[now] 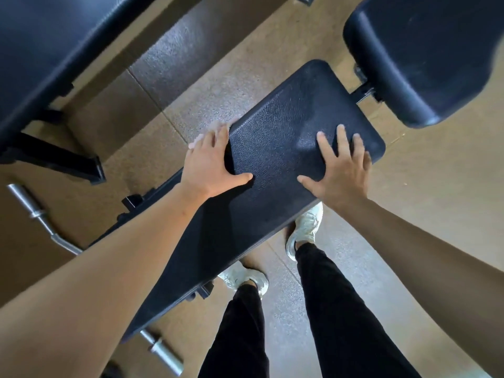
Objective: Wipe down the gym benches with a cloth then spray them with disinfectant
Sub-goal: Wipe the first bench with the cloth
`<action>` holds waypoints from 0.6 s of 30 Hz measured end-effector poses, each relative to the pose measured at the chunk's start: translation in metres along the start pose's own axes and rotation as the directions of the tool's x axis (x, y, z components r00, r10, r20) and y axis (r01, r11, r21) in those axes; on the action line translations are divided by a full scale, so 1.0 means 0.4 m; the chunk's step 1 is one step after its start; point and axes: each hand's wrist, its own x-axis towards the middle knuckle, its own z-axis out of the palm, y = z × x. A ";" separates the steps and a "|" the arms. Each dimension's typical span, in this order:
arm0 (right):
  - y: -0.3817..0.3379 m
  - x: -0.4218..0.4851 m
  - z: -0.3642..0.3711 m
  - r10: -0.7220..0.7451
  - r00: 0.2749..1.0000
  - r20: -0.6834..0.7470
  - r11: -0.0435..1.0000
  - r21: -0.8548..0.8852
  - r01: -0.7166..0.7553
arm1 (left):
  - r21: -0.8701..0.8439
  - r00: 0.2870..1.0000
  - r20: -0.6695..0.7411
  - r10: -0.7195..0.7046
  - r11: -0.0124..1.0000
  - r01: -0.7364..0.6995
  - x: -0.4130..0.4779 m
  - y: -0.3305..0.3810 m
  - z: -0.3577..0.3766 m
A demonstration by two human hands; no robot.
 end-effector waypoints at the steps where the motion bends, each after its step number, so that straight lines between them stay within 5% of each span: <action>1: 0.008 0.000 0.003 -0.026 1.000 -0.008 1.000 -0.008 0.026 | 0.000 1.000 0.001 0.008 1.000 -0.008 0.016 0.016 -0.005; 10: 0.073 0.015 -0.018 -0.129 0.986 0.108 0.991 -0.029 0.132 | -0.056 0.987 0.008 0.159 0.986 -0.158 0.159 0.181 -0.070; 15: 0.155 0.018 -0.028 -0.244 0.969 0.030 0.962 0.131 0.238 | -0.072 0.967 -0.018 0.252 0.965 -0.253 0.228 0.269 -0.101; 18: 0.202 0.003 -0.020 -0.196 0.980 -0.026 0.970 0.144 0.197 | -0.062 0.948 -0.023 0.317 0.946 -0.317 0.262 0.307 -0.114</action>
